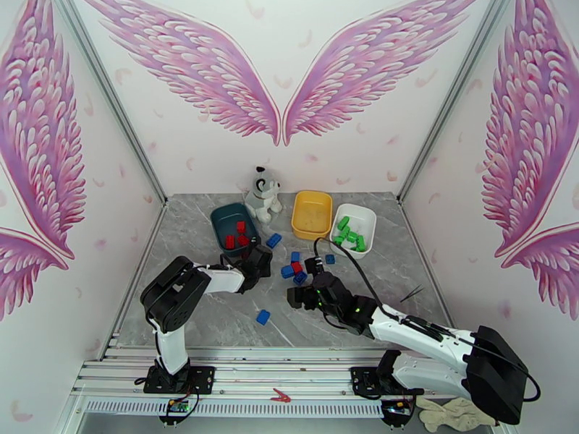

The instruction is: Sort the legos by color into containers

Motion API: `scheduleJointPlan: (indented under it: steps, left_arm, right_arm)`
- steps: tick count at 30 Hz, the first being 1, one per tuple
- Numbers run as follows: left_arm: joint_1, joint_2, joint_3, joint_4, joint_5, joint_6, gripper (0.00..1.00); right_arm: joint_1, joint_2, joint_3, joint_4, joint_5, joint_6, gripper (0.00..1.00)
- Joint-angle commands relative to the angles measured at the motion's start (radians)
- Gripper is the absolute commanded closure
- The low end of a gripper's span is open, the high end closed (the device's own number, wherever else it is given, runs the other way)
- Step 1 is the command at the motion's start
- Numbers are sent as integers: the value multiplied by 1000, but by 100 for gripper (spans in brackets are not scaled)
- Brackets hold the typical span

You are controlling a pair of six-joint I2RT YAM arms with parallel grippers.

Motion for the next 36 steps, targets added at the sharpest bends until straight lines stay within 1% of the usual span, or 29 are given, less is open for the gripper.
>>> scheduleJointPlan:
  steps: [1,5,11,13,17,20,24,27,31,32,34,35,36]
  left_arm:
    - [-13,-83,-35,-36,-14,15,65]
    - [-35,-189,-79,-55,-24,21,66]
    - [-24,-390,-123,-127,-45,53,65]
    - [1,-437,-111,-169,-47,73,64]
    - [91,-479,-60,-233,-24,117,63]
    - [173,-460,-12,-248,18,140,63]
    - [253,-373,93,-270,58,165,63]
    - [302,-283,172,-277,91,164,63]
    - [342,-175,254,-284,100,161,61]
    - [350,-155,270,-283,105,159,59]
    - [359,-129,294,-289,114,158,50]
    - [359,-126,299,-290,112,159,44]
    - [358,-131,298,-288,113,159,36]
  right_arm:
    - [4,27,-7,26,-3,13,13]
    - [4,72,6,51,-25,14,14]
    - [9,146,37,107,-94,19,17]
    - [14,171,54,117,-108,19,17]
    - [22,210,89,127,-119,16,18]
    - [25,232,112,128,-123,12,18]
    - [27,251,144,113,-123,0,18]
    - [27,255,169,90,-111,-13,18]
    - [27,247,194,56,-88,-34,18]
    - [27,244,197,46,-83,-38,18]
    - [26,236,202,33,-73,-46,18]
    - [25,230,202,28,-67,-49,18]
    - [26,226,201,22,-61,-50,17]
